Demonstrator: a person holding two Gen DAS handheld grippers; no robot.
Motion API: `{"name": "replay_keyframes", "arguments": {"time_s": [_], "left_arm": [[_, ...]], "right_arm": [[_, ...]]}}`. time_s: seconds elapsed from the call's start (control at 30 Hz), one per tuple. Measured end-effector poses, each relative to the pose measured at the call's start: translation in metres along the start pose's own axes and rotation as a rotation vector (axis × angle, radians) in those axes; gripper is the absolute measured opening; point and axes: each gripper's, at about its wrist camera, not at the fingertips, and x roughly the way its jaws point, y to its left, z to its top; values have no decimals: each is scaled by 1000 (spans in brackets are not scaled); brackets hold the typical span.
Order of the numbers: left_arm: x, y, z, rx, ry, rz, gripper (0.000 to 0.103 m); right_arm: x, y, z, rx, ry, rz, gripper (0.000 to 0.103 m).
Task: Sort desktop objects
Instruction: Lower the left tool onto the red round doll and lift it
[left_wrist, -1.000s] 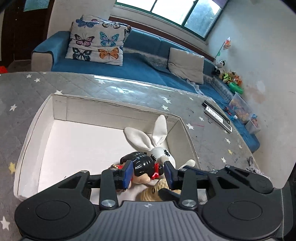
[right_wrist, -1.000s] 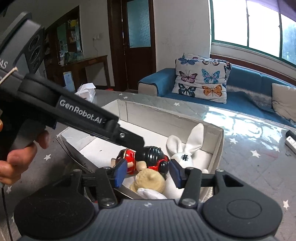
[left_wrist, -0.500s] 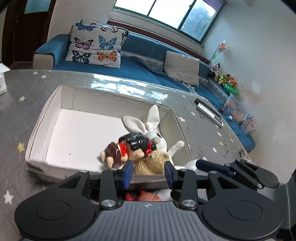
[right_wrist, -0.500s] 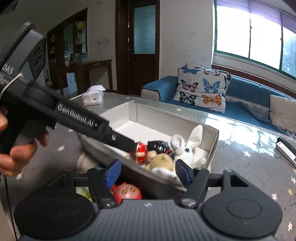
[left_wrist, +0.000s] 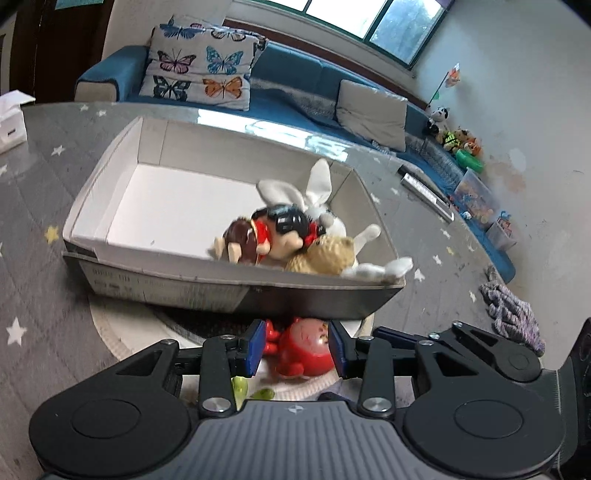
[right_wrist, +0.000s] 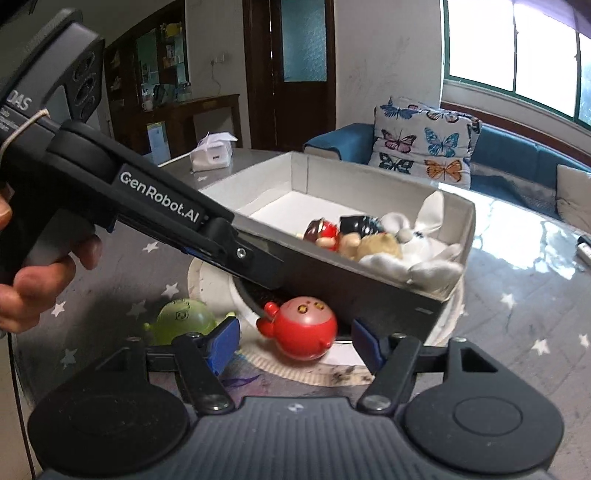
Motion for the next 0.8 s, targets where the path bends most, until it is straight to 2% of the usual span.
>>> {"name": "replay_keyframes", "arguments": {"time_s": [0.57,0.8], "left_arm": [[27,13,-1,-55,57,-56,40],[29,14,-4,-50,64,-79,41]], "right_arm": [[37,-7,-9,57,62,28,69],[44,-5,-9,61,71,20,63]]}}
